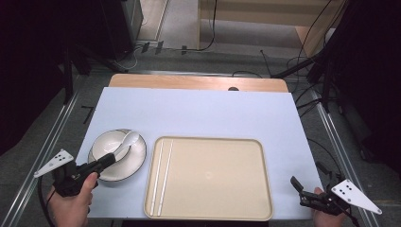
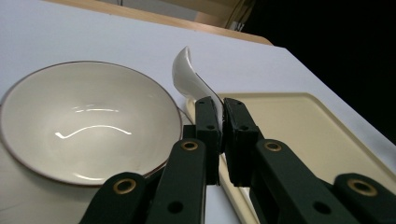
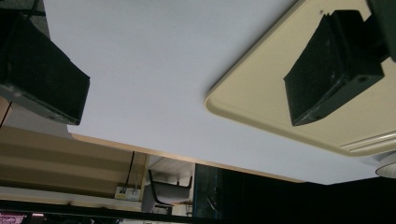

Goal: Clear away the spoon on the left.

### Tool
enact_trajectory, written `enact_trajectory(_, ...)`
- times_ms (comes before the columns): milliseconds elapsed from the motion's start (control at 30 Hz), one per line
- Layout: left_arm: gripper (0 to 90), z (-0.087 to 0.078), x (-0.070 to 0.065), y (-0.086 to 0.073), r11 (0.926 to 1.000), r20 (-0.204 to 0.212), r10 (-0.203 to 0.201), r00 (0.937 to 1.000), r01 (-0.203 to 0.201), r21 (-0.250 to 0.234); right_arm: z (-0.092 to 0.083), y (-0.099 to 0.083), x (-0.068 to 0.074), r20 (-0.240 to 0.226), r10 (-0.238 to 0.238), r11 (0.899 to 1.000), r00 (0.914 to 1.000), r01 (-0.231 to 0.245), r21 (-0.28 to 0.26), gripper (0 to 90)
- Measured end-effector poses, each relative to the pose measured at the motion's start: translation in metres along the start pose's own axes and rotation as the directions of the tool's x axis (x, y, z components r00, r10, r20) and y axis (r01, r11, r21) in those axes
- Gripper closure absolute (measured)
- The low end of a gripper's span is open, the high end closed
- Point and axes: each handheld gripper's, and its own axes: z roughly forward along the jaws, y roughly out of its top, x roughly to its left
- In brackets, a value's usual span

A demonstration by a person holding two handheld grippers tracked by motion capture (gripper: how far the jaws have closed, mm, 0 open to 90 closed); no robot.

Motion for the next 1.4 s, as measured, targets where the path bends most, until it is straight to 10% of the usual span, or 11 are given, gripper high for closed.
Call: enact_trajectory(1400,86.3,0.114,-0.067,-0.026,0.9932,0.116,0.019,0.993,-0.032,0.112,0.001,0.0,0.0,-0.005,0.005,1.0,1.0,-0.005,-0.002,0.2)
